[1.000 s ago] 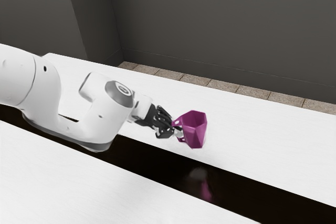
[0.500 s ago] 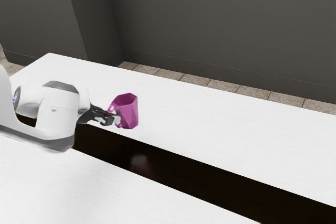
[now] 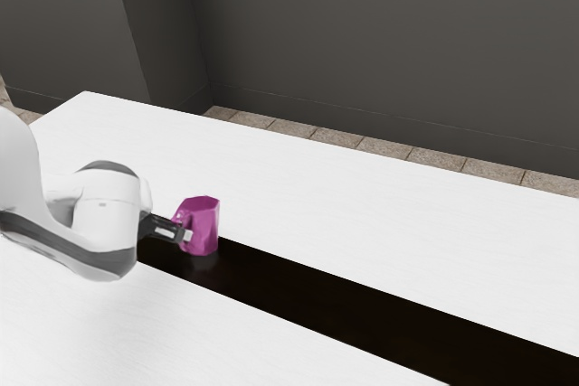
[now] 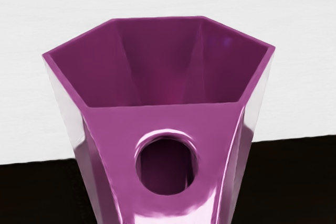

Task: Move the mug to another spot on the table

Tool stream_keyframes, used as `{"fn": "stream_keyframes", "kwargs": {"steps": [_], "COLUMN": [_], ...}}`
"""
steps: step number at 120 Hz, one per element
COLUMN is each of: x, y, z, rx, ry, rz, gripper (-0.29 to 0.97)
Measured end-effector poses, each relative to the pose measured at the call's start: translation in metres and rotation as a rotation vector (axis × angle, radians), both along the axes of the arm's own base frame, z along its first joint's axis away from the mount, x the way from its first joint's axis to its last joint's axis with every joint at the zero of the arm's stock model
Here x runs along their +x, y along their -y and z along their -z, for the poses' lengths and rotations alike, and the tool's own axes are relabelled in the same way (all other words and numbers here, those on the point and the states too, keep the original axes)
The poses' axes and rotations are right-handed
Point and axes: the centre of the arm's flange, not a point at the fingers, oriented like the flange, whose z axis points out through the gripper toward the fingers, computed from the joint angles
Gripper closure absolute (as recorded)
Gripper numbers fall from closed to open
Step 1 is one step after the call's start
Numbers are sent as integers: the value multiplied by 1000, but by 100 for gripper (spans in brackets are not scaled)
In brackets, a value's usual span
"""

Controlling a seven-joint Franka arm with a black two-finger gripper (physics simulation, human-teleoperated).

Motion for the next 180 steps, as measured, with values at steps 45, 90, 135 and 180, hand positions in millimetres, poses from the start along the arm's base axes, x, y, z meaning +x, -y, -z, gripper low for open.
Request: {"fn": "stream_keyframes", "kwargs": {"steps": [45, 90, 135, 180], "x": [8, 0, 2, 2], "y": [1, 3, 3, 1], "z": [10, 19, 14, -22], "rx": [12, 13, 19, 31], "ry": [-9, -32, -19, 55], "rz": [22, 33, 38, 35], "gripper": [65, 22, 6, 3]}}
